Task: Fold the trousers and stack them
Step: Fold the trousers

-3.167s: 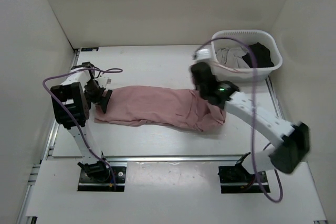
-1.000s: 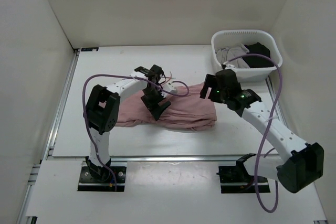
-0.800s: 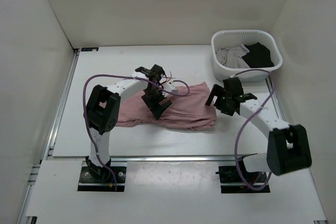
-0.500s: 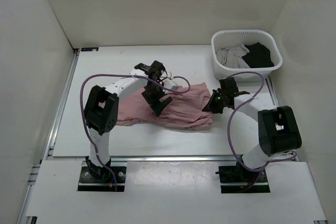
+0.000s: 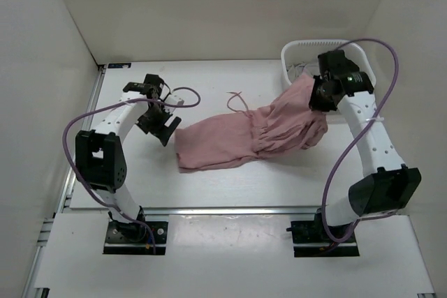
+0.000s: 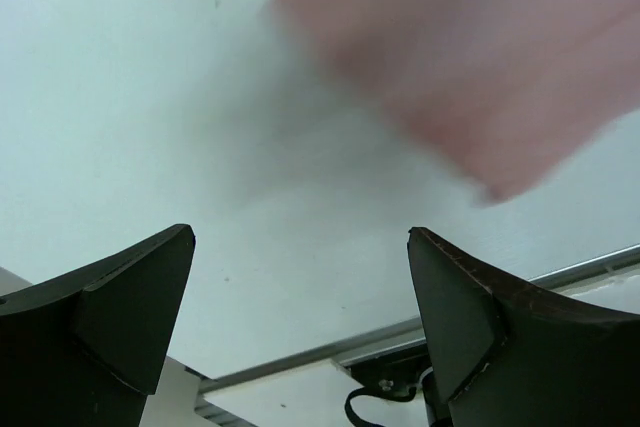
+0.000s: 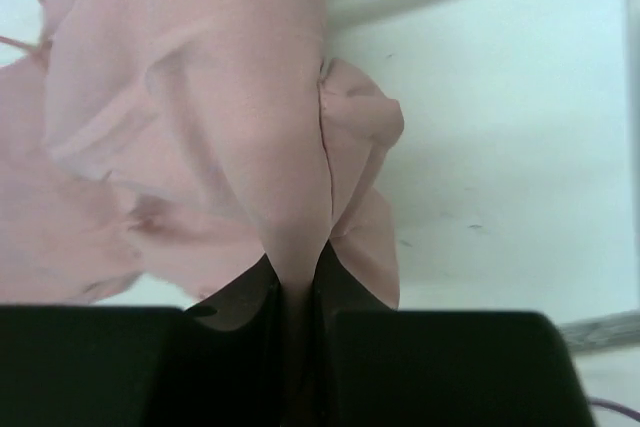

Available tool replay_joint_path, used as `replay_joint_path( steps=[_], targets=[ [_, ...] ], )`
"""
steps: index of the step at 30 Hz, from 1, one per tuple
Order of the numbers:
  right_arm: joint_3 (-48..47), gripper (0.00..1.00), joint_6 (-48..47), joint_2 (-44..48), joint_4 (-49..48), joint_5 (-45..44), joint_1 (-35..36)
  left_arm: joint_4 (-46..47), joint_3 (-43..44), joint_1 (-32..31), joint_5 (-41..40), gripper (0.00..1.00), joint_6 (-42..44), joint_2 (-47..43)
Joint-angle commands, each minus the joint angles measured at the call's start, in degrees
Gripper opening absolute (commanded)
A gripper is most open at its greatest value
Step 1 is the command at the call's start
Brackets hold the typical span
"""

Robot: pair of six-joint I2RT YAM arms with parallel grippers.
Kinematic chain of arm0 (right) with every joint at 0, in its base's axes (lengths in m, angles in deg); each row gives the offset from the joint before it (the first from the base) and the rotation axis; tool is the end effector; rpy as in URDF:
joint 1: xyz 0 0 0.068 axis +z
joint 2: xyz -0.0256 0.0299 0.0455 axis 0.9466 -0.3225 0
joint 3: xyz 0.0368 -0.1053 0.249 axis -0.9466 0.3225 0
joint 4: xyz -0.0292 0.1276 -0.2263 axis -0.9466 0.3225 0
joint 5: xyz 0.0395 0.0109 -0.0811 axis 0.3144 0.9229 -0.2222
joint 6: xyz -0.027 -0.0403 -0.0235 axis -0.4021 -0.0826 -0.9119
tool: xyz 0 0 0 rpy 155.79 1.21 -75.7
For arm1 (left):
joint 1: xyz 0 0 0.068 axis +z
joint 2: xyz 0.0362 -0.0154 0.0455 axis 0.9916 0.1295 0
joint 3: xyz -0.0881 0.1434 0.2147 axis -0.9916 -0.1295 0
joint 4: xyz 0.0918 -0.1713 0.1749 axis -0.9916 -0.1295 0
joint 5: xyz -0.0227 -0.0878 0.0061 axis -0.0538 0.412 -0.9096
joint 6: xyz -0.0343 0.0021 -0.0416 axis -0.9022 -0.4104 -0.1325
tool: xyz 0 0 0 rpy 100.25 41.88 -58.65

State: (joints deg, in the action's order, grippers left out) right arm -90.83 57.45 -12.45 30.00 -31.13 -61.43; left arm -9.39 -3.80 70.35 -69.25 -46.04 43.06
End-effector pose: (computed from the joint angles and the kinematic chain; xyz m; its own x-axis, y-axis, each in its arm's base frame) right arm 0.2923 0.0437 0.3504 -0.7684 0.2372 -0.5944 0.2380 0.9681 0.0787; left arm 0.3161 -0.0697 0.2541 -0.7823 0.6019 -0.1605 0.6050 0.7955 0.0342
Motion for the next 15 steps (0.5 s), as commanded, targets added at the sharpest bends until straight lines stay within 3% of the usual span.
replay_joint_path(
  steps=[1, 3, 7, 13, 14, 15],
  targets=[
    [-13.95, 0.00, -6.50, -4.94, 16.52, -13.67, 5.25, 4.13, -1.47, 1.13, -0.32, 1.00, -1.04, 0.87],
    [-23.60, 0.00, -6.51, -11.50, 21.98, -15.79, 11.47, 4.75, -0.16, 1.66, 3.10, 1.00, -1.57, 3.32],
    [-31.11, 0.00, -4.41, -21.64, 23.57, -15.80, 23.27, 5.27, 2.65, 0.44, 14.68, 1.00, -2.19, 8.16],
    [-37.44, 0.00, 1.84, -31.57, 14.27, -8.16, 33.21, 5.27, 4.42, -3.61, 22.62, 1.00, -2.19, 13.44],
    [-39.20, 0.00, 1.84, -34.02, 13.47, -8.15, 35.74, 5.27, 4.42, -4.14, 23.15, 0.98, -2.19, 14.23],
    [-43.57, 0.00, 0.71, -35.26, 12.16, -8.15, 36.81, 5.80, 4.42, -4.14, 23.16, 0.81, -2.19, 15.02]
  ],
)
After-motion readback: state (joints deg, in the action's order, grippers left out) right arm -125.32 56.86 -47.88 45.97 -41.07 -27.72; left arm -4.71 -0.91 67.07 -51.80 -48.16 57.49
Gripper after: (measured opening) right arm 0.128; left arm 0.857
